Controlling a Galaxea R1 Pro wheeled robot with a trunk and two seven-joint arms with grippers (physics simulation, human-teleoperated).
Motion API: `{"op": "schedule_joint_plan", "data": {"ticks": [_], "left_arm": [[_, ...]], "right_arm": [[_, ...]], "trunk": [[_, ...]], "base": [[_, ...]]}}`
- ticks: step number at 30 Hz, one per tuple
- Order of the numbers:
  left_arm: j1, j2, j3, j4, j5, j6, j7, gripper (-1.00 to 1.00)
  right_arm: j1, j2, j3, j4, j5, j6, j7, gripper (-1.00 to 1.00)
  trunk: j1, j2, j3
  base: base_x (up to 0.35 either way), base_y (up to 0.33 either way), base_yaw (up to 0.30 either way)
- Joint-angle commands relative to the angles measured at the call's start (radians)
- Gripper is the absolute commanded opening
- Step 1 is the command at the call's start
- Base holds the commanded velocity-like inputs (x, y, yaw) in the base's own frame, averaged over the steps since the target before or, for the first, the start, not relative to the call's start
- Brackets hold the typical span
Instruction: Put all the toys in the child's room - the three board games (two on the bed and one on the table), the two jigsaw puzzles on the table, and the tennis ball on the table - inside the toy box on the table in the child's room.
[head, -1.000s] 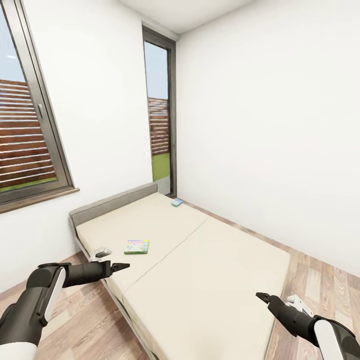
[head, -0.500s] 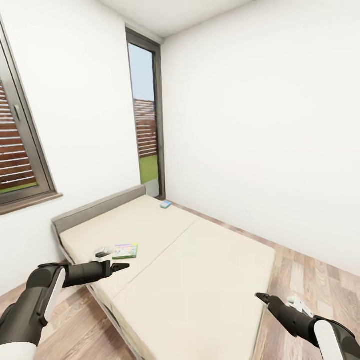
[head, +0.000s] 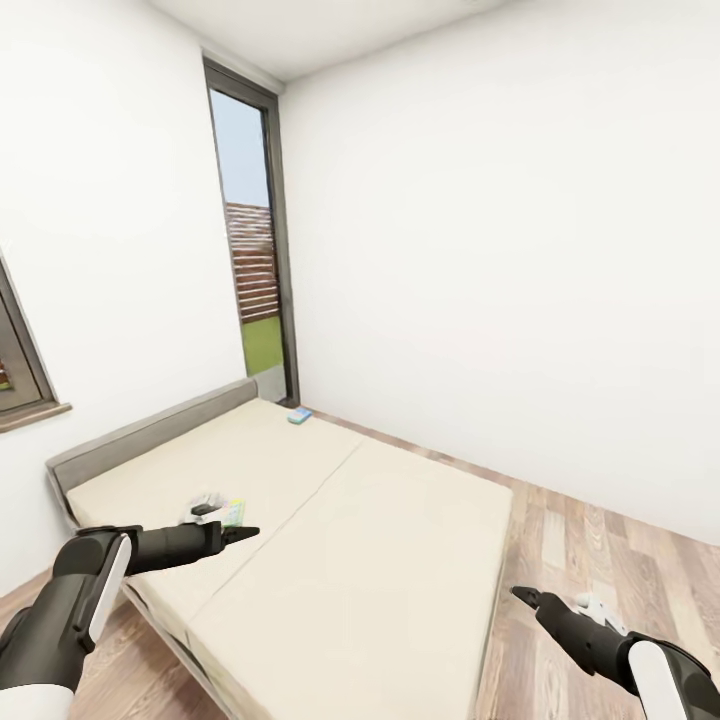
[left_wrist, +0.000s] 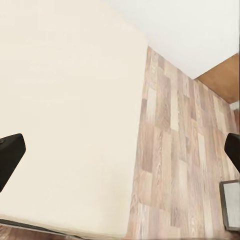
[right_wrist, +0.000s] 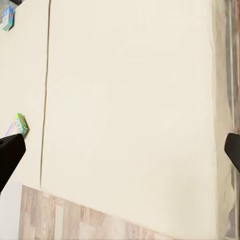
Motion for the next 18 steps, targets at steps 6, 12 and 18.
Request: {"op": "schedule_joint_plan", "data": {"ticks": [6,12,18], "left_arm": [[0.000,0.000,0.002,-0.001,0.000,0.007,-0.004,1.00],[0.000,0.000,0.002,0.000,0.000,0.007,-0.005,1.00],[0.000,0.000,0.002,0.000,0.000,0.007,-0.005,1.00]], "right_arm": [[-0.001,0.000,-0.002,0.000,0.000,0.005,0.002,1.00],[-0.001,0.000,-0.002,0.000,0.000,0.005,0.002,1.00],[-0.001,0.000,-0.003,0.000,0.000,0.005,0.002,1.00]], "trunk": [[0.000,-0.001,0.006],[0.000,-0.001,0.012],[0.000,-0.001,0.018]], "base": [[0.000,0.000,-0.245],[0.000,0.000,-0.245],[0.000,0.000,-0.245]]}}
